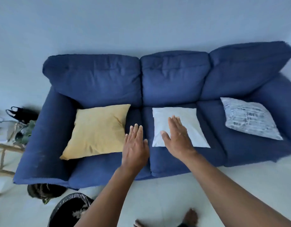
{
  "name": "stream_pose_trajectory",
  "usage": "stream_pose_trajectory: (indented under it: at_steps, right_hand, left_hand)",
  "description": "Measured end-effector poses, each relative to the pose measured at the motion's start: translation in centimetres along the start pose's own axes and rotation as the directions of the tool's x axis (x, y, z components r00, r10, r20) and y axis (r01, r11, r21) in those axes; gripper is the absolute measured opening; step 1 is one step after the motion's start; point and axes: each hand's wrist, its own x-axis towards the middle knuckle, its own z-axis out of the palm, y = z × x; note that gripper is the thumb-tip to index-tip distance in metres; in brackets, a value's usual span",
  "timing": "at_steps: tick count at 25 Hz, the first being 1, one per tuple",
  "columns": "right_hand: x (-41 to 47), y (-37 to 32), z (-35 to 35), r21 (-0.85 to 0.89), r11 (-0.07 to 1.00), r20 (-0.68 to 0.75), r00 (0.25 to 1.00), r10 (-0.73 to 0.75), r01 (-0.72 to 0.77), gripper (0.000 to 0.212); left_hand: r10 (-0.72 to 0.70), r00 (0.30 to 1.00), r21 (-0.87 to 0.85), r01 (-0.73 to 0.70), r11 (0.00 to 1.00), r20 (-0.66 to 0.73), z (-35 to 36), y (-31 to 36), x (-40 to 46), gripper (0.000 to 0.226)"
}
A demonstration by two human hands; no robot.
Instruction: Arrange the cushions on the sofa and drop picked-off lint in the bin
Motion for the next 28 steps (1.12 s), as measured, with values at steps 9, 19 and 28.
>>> stream_pose_trajectory:
  at_steps: [9, 19, 28]
  right_hand:
    - [-4.4, 20.4, -13.4, 0.044, 0.945, -0.239, 0.915, 0.325, -0.324, 0.063]
    - [-5.3, 33.8, -21.9, 0.109, 0.911, -0.302, 0.86, 0.412, -0.399, 0.065]
    - [-0.8, 43.1, -24.7, 0.16, 0.85, -0.303, 0.795, 0.526, -0.502, 0.064]
  left_hand:
    - [0.345, 0.921, -0.048, -0.342, 0.938, 0.179, 10.6, 21.6, 4.0, 0.056]
    - [0.437, 0.863, -0.04, -0.442, 0.896, 0.252, 19.6, 35.5, 7.0, 0.057]
    - [0.515, 0.79, -0.089, -0.518, 0.851, 0.333, 27.1, 43.6, 14.2, 0.057]
